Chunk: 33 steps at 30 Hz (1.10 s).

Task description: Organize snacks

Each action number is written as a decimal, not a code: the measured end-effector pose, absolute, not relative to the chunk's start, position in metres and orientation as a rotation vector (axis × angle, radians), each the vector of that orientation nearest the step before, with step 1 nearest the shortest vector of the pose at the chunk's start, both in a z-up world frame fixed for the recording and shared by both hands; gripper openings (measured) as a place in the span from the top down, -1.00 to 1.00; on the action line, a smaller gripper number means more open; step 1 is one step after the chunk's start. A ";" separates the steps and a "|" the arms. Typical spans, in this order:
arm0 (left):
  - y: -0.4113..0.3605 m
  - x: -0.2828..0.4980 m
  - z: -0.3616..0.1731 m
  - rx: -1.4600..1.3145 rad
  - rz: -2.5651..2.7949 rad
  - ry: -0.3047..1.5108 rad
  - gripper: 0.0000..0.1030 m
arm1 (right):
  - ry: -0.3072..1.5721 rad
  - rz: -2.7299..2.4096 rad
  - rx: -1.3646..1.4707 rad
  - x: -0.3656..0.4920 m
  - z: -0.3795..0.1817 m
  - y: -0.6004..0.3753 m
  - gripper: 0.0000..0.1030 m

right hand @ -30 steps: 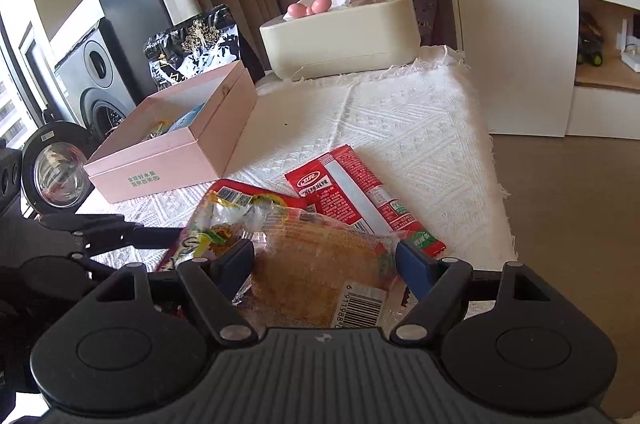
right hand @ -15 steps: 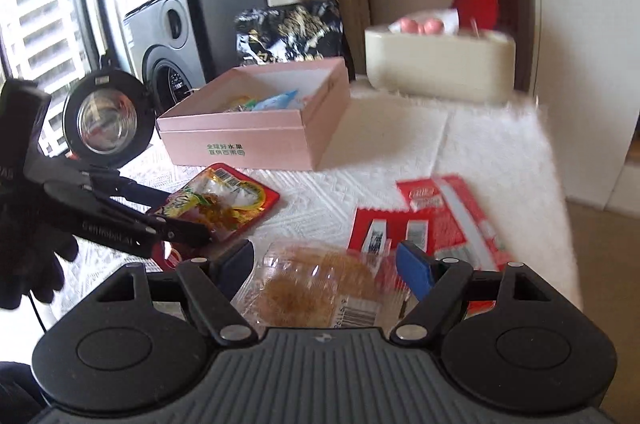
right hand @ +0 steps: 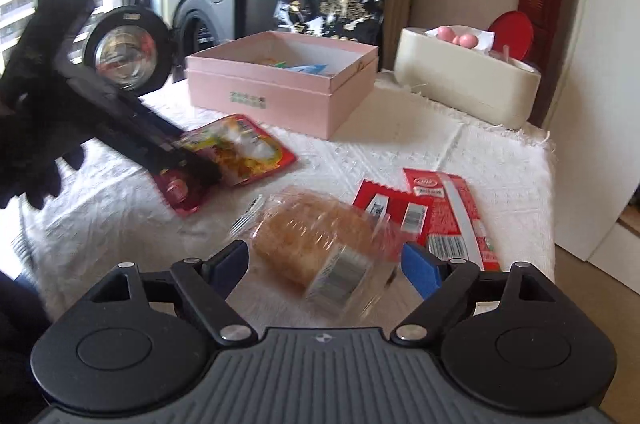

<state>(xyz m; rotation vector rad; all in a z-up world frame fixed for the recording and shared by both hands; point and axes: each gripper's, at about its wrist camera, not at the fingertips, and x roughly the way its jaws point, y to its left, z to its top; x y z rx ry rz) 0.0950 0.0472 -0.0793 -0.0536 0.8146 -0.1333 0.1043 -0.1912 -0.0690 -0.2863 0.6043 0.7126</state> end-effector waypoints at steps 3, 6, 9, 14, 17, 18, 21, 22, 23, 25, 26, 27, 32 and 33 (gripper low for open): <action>0.049 0.093 -0.078 -0.054 -0.127 0.817 -0.56 | 0.612 0.607 -0.195 0.124 -0.068 -0.182 -0.63; 0.051 0.090 -0.076 -0.050 -0.121 0.815 -0.55 | 0.669 0.558 -0.041 0.145 -0.069 -0.190 -0.64; 0.054 0.088 -0.073 -0.066 -0.118 0.794 -0.51 | 0.682 0.556 -0.001 0.146 -0.073 -0.199 -0.64; 0.052 0.088 -0.067 -0.058 -0.113 0.767 -0.50 | 0.657 0.542 -0.011 0.131 -0.075 -0.213 -0.64; 0.047 0.088 -0.065 -0.034 -0.115 0.757 -0.50 | 0.681 0.542 0.030 0.127 -0.081 -0.217 -0.65; 0.045 0.087 -0.064 -0.024 -0.113 0.753 -0.50 | 0.686 0.535 0.038 0.126 -0.084 -0.217 -0.66; 0.042 0.085 -0.060 0.004 -0.093 0.738 -0.49 | 0.691 0.523 0.045 0.126 -0.088 -0.215 -0.70; 0.042 0.083 -0.057 0.012 -0.079 0.727 -0.48 | 0.690 0.521 0.045 0.125 -0.088 -0.214 -0.71; 0.044 0.082 -0.055 0.015 -0.067 0.715 -0.46 | 0.690 0.519 0.046 0.125 -0.089 -0.214 -0.72; 0.046 0.082 -0.051 -0.007 -0.075 0.705 -0.45 | 0.690 0.516 0.050 0.124 -0.090 -0.213 -0.73; 0.045 0.083 -0.052 -0.011 -0.084 0.713 -0.45 | 0.690 0.516 0.054 0.124 -0.091 -0.213 -0.74; 0.043 0.084 -0.054 0.000 -0.089 0.725 -0.45 | 0.690 0.515 0.058 0.124 -0.091 -0.214 -0.75; 0.022 0.090 -0.071 0.052 -0.141 0.777 -0.45 | 0.694 0.516 0.063 0.124 -0.093 -0.214 -0.76; 0.019 0.091 -0.075 0.055 -0.147 0.786 -0.49 | 0.695 0.516 0.063 0.124 -0.093 -0.214 -0.76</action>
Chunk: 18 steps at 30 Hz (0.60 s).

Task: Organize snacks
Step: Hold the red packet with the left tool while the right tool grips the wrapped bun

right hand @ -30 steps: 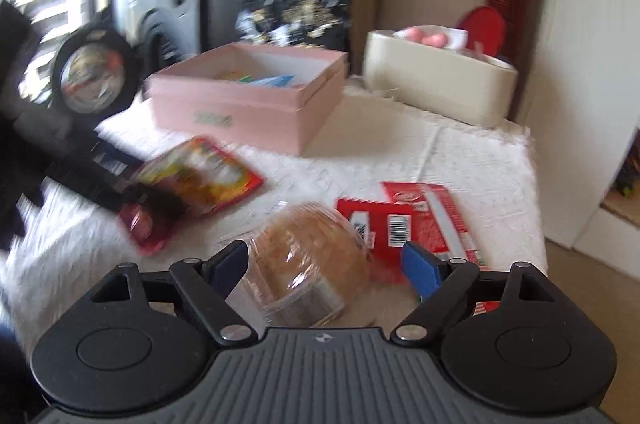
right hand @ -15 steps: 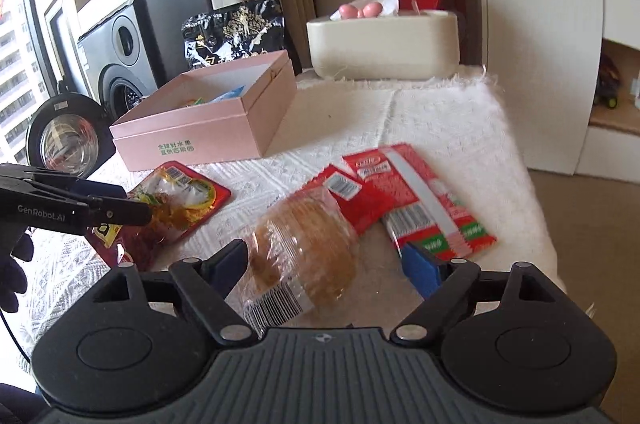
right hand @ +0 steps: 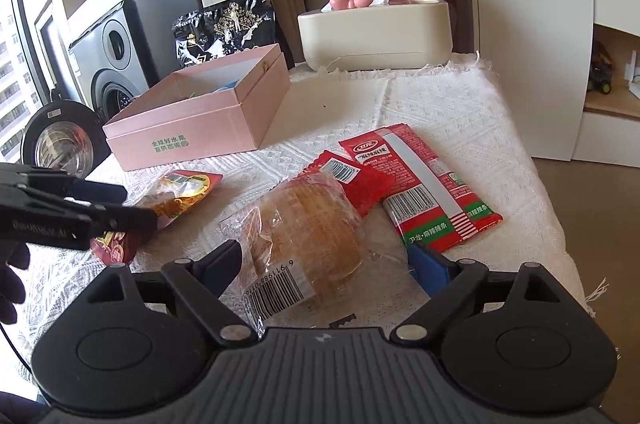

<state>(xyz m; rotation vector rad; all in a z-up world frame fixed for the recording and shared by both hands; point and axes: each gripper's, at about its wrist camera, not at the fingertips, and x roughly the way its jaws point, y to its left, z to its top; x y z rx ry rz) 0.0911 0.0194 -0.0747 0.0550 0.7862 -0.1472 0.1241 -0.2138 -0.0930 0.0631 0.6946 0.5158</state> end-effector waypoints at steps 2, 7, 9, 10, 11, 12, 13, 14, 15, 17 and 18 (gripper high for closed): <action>0.015 0.093 -0.079 0.074 -0.141 0.786 -0.57 | 0.695 0.515 0.062 0.124 -0.093 -0.214 -0.77; 0.014 0.095 -0.082 0.053 -0.182 0.792 -0.85 | 0.695 0.515 0.050 0.123 -0.094 -0.212 -0.78; 0.019 0.094 -0.079 0.021 -0.189 0.780 -0.80 | 0.697 0.519 0.050 0.123 -0.095 -0.212 -0.79; 0.023 0.092 -0.077 -0.007 -0.189 0.771 -0.76 | 0.698 0.520 0.049 0.123 -0.095 -0.211 -0.80; 0.027 0.091 -0.076 -0.023 -0.180 0.764 -0.69 | 0.699 0.523 0.047 0.123 -0.095 -0.211 -0.81; 0.030 0.091 -0.075 -0.021 -0.158 0.763 -0.64 | 0.700 0.526 0.044 0.123 -0.095 -0.210 -0.82; 0.033 0.092 -0.076 -0.009 -0.135 0.772 -0.64 | 0.701 0.529 0.040 0.123 -0.095 -0.209 -0.83; 0.035 0.094 -0.078 -0.006 -0.124 0.785 -0.67 | 0.703 0.531 0.035 0.123 -0.095 -0.208 -0.84; 0.037 0.095 -0.079 -0.013 -0.121 0.790 -0.72 | 0.704 0.532 0.031 0.123 -0.095 -0.208 -0.85; 0.038 0.096 -0.079 -0.018 -0.121 0.793 -0.73 | 0.706 0.538 0.026 0.123 -0.095 -0.207 -0.87; 0.037 0.098 -0.080 -0.014 -0.120 0.798 -0.73 | 0.706 0.541 0.026 0.123 -0.095 -0.207 -0.87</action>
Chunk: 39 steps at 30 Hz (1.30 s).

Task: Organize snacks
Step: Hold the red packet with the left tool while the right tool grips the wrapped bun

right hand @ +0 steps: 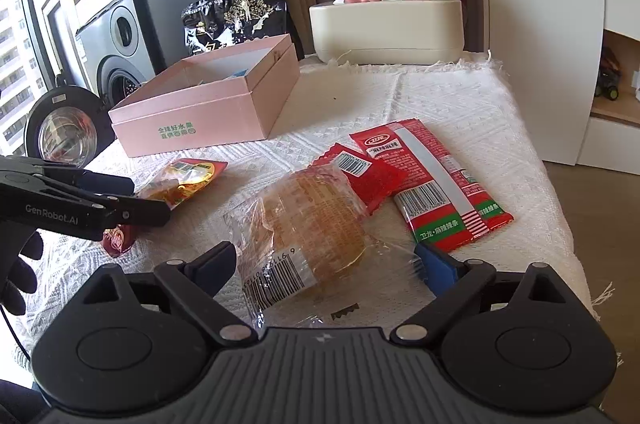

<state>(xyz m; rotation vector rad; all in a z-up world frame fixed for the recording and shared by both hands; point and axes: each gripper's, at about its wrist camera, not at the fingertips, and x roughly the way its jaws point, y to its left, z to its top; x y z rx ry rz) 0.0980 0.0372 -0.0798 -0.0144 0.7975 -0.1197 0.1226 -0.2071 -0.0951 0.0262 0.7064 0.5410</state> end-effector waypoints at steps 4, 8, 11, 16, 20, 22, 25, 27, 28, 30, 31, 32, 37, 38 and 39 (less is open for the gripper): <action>0.038 0.105 -0.085 -0.011 -0.114 0.806 -0.85 | 0.714 0.554 0.038 0.124 -0.095 -0.209 -0.91; 0.045 0.106 -0.092 -0.040 -0.113 0.793 -0.92 | 0.724 0.577 0.062 0.127 -0.095 -0.212 -0.98; 0.047 0.107 -0.091 -0.061 -0.112 0.792 -0.92 | 0.731 0.590 0.081 0.129 -0.095 -0.214 -0.99; 0.038 0.106 -0.092 -0.002 -0.115 0.808 -0.92 | 0.740 0.603 0.107 0.131 -0.096 -0.218 -0.99; 0.027 0.101 -0.092 0.023 -0.100 0.824 -0.91 | 0.752 0.617 0.081 0.133 -0.095 -0.217 -1.00; 0.024 0.098 -0.089 0.009 -0.110 0.835 -0.86 | 0.757 0.628 -0.011 0.131 -0.094 -0.208 -1.00; 0.014 0.085 -0.088 0.009 -0.127 0.837 -0.79 | 0.756 0.634 -0.115 0.122 -0.092 -0.197 -0.96; 0.007 0.076 -0.088 0.035 -0.121 0.840 -0.79 | 0.724 0.609 -0.170 0.113 -0.088 -0.194 -0.84; 0.008 0.073 -0.088 0.022 -0.115 0.840 -0.79 | 0.692 0.596 -0.189 0.108 -0.084 -0.194 -0.84; 0.011 0.072 -0.087 -0.014 -0.103 0.842 -0.78 | 0.624 0.570 -0.188 0.098 -0.075 -0.197 -0.84; 0.013 0.072 -0.086 -0.027 -0.099 0.844 -0.78 | 0.596 0.559 -0.182 0.095 -0.070 -0.199 -0.84; 0.013 0.073 -0.086 -0.035 -0.095 0.847 -0.78 | 0.577 0.550 -0.176 0.094 -0.067 -0.200 -0.84; 0.005 0.073 -0.087 0.010 -0.079 0.852 -0.79 | 0.750 0.619 -0.061 0.111 -0.070 -0.202 -0.76; 0.005 0.072 -0.088 0.014 -0.077 0.849 -0.79 | 0.797 0.678 -0.013 0.113 -0.071 -0.203 -0.71; 0.004 0.072 -0.088 0.014 -0.076 0.848 -0.79 | 0.807 0.717 0.015 0.113 -0.070 -0.204 -0.70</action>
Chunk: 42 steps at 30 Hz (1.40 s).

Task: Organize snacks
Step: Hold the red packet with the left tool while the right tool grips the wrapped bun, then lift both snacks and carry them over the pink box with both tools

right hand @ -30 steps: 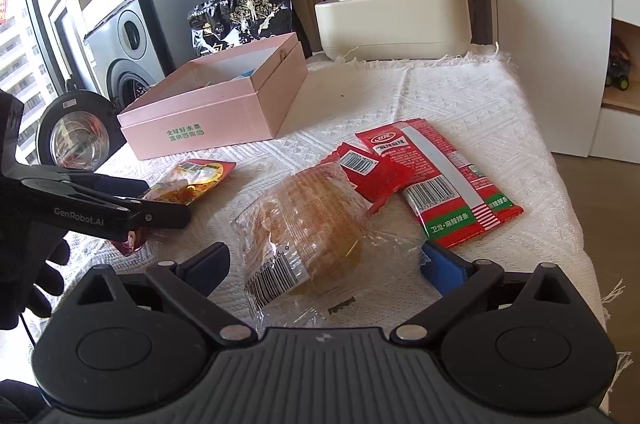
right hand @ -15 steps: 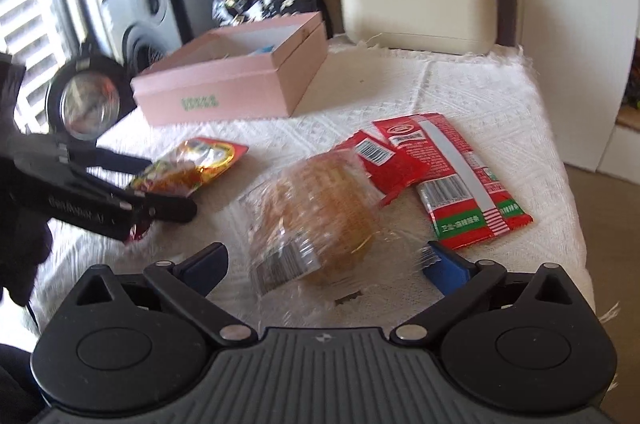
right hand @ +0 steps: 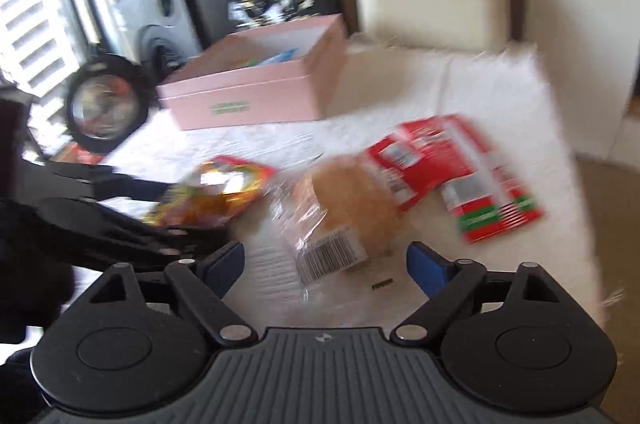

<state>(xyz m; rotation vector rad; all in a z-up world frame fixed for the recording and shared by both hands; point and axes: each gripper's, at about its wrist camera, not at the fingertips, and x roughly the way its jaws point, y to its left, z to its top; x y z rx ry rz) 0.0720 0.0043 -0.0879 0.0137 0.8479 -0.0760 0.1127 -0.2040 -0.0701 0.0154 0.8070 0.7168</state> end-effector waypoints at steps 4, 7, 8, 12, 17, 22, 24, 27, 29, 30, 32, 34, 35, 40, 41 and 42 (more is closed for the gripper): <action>0.003 0.072 -0.088 0.017 -0.072 0.847 -0.79 | 0.694 0.628 -0.069 0.107 -0.060 -0.198 -0.70; 0.003 0.072 -0.089 0.017 -0.072 0.842 -0.79 | 0.666 0.562 -0.112 0.114 -0.062 -0.191 -0.70; 0.003 0.072 -0.089 0.017 -0.071 0.842 -0.79 | 0.663 0.563 -0.116 0.118 -0.064 -0.189 -0.70; 0.004 0.071 -0.089 0.019 -0.071 0.840 -0.79 | 0.677 0.599 -0.140 0.123 -0.071 -0.179 -0.66; 0.003 0.070 -0.089 0.021 -0.071 0.833 -0.79 | 0.707 0.635 -0.131 0.123 -0.074 -0.174 -0.40; 0.003 0.070 -0.089 0.021 -0.071 0.834 -0.79 | 0.714 0.650 -0.147 0.115 -0.072 -0.180 -0.22; 0.003 0.069 -0.088 0.020 -0.069 0.837 -0.79 | 0.722 0.649 -0.149 0.111 -0.070 -0.183 -0.19; 0.003 0.067 -0.087 0.022 -0.069 0.844 -0.79 | 0.733 0.644 -0.151 0.104 -0.068 -0.188 -0.15; 0.003 0.062 -0.085 0.021 -0.077 0.853 -0.77 | 0.740 0.642 -0.142 0.101 -0.066 -0.191 -0.10; 0.005 0.059 -0.084 0.017 -0.090 0.856 -0.73 | 0.749 0.647 -0.131 0.099 -0.065 -0.193 -0.06; 0.010 0.051 -0.079 -0.017 -0.121 0.856 -0.71 | 0.761 0.658 -0.106 0.097 -0.059 -0.197 -0.03; 0.015 0.041 -0.073 -0.044 -0.128 0.835 -0.70 | 0.742 0.670 -0.093 0.093 -0.051 -0.202 -0.02; 0.018 0.034 -0.068 -0.046 -0.123 0.815 -0.69 | 0.730 0.677 -0.091 0.091 -0.046 -0.204 -0.01; 0.041 0.019 -0.010 -0.076 -0.104 0.651 -0.68 | 0.656 0.737 -0.019 0.091 -0.002 -0.211 -0.01; 0.047 0.020 0.004 -0.071 -0.088 0.605 -0.68 | 0.624 0.746 -0.012 0.093 0.010 -0.211 -0.01; 0.054 0.024 0.021 -0.066 -0.062 0.552 -0.68 | 0.583 0.750 -0.003 0.096 0.024 -0.209 -0.01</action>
